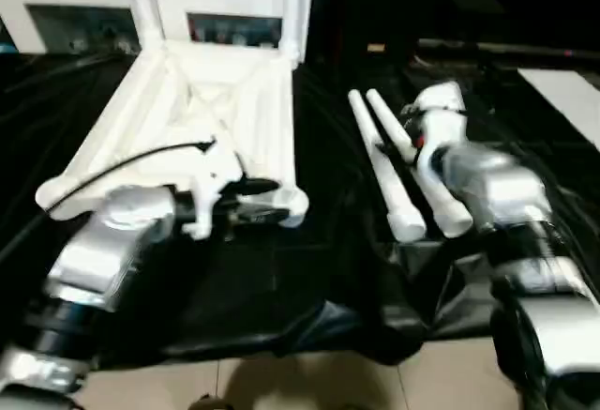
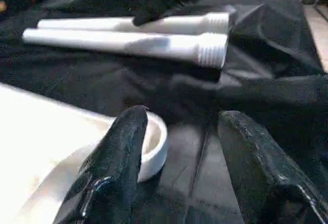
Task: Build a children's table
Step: Pick table leg
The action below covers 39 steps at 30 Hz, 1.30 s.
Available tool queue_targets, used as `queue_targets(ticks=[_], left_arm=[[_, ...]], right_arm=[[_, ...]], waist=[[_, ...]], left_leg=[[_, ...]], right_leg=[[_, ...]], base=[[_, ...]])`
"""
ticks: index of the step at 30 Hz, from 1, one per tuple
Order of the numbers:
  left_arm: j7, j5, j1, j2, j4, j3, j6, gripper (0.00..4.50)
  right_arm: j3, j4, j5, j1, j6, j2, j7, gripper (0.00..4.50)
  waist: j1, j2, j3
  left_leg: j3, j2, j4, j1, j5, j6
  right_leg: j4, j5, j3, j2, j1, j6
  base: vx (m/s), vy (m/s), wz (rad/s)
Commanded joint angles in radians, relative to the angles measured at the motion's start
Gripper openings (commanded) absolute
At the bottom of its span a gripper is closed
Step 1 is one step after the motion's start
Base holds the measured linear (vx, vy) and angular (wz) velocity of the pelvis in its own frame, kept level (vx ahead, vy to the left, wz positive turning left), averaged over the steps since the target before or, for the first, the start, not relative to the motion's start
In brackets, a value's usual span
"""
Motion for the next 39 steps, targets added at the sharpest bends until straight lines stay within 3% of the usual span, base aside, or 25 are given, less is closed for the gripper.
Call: queue_targets(ticks=[1,4,9,11,16,17,25,26,27,35,39], left_arm=[[-0.018,-0.006,-0.018,0.023,-0.008,0.017,0.025,2.57],[-0.025,-0.022,-0.015,0.041,-0.028,0.019,0.047,2.57],[-0.046,-0.034,-0.01,0.066,-0.069,0.003,0.092,2.57],[-0.047,-0.03,-0.012,0.061,-0.076,-0.005,0.103,2.57],[-0.06,-0.035,-0.024,0.058,-0.08,-0.018,0.118,2.57],[-0.066,-0.042,-0.027,0.061,-0.085,-0.021,0.129,2.57],[-0.086,-0.07,-0.039,0.057,-0.108,-0.017,0.171,2.57],[-0.08,-0.079,-0.045,0.049,-0.108,-0.012,0.183,2.57],[-0.069,-0.082,-0.05,0.04,-0.105,-0.007,0.19,2.57],[0.039,-0.063,-0.052,-0.031,-0.077,0.016,0.207,3.19],[0.108,-0.051,-0.034,-0.072,-0.065,0.033,0.165,3.48]], right_arm=[[0.017,0.079,-0.028,-0.036,0.026,-0.002,-0.034,4.4],[0.012,0.116,-0.027,-0.055,0.033,0.004,-0.056,4.4],[0.021,0.219,-0.053,-0.091,0.006,0.007,-0.095,4.4],[0.028,0.284,-0.065,-0.105,-0.007,0.004,-0.104,4.4],[0.026,0.348,-0.052,-0.117,-0.007,-0.003,-0.086,4.4],[0.02,0.358,-0.046,-0.12,-0.007,-0.004,-0.083,4.14],[-0.006,0.425,-0.038,-0.142,-0.04,-0.008,-0.088,3.47],[-0.01,0.431,-0.035,-0.144,-0.044,-0.008,-0.089,3.37],[-0.012,0.434,-0.033,-0.144,-0.046,-0.008,-0.09,3.28],[-0.027,0.453,-0.024,-0.121,-0.086,-0.004,-0.098,2.73],[-0.034,0.46,-0.018,-0.112,-0.106,-0.003,-0.101,2.38]], waist=[[0.003,0.012,-0.085],[0.006,0.014,-0.085],[0.008,0.016,-0.078],[0.009,0.011,-0.078],[0.013,0.011,-0.082],[0.016,0.012,-0.082],[0.025,0.01,-0.08],[0.024,-0.004,-0.081],[0.026,-0.001,-0.08],[0.027,-0.003,-0.081],[0.027,-0.011,-0.082]], left_leg=[[0.005,0.003,-0.058,0.012,-0.061,-0.015],[0.007,0.002,-0.056,0.01,-0.039,-0.009],[0.008,0.006,-0.06,0.012,-0.117,-0.037],[0.008,0.007,-0.06,0.012,-0.129,-0.044],[0.009,0.006,-0.057,0.009,-0.087,-0.036],[0.009,0.006,-0.057,0.009,-0.083,-0.032],[0.01,0.007,-0.057,0.01,-0.105,-0.039],[0.013,0.007,-0.056,0.009,-0.101,-0.036],[0.011,0.006,-0.056,0.007,-0.094,-0.035],[0.01,0.007,-0.056,0.007,-0.097,-0.036],[0.011,0.007,-0.054,0.006,-0.086,-0.027]], right_leg=[[-0.054,0.056,0.05,-0.061,0.057,-0.205],[-0.049,0.103,0.05,-0.061,0.058,-0.216],[-0.059,-0.006,0.051,-0.067,0.054,-0.207],[-0.059,-0.042,0.052,-0.069,0.054,-0.198],[-0.052,0.024,0.051,-0.066,0.056,-0.199],[-0.051,0.035,0.05,-0.065,0.056,-0.2],[-0.052,0.003,0.05,-0.067,0.053,-0.201],[-0.053,0.003,0.05,-0.066,0.054,-0.199],[-0.051,0.001,0.05,-0.068,0.055,-0.197],[-0.054,-0.008,0.05,-0.069,0.054,-0.184],[-0.052,0.003,0.049,-0.068,0.056,-0.181]], base=[[0.0,0.0,0.0],[0.0,0.0,0.0],[0.0,0.0,0.0],[0.0,0.0,0.0],[0.0,0.0,0.0],[0.0,0.0,0.0],[0.0,0.0,0.0],[0.0,0.0,0.0],[0.0,0.0,0.0],[0.0,0.0,0.0],[0.0,0.0,0.0]])
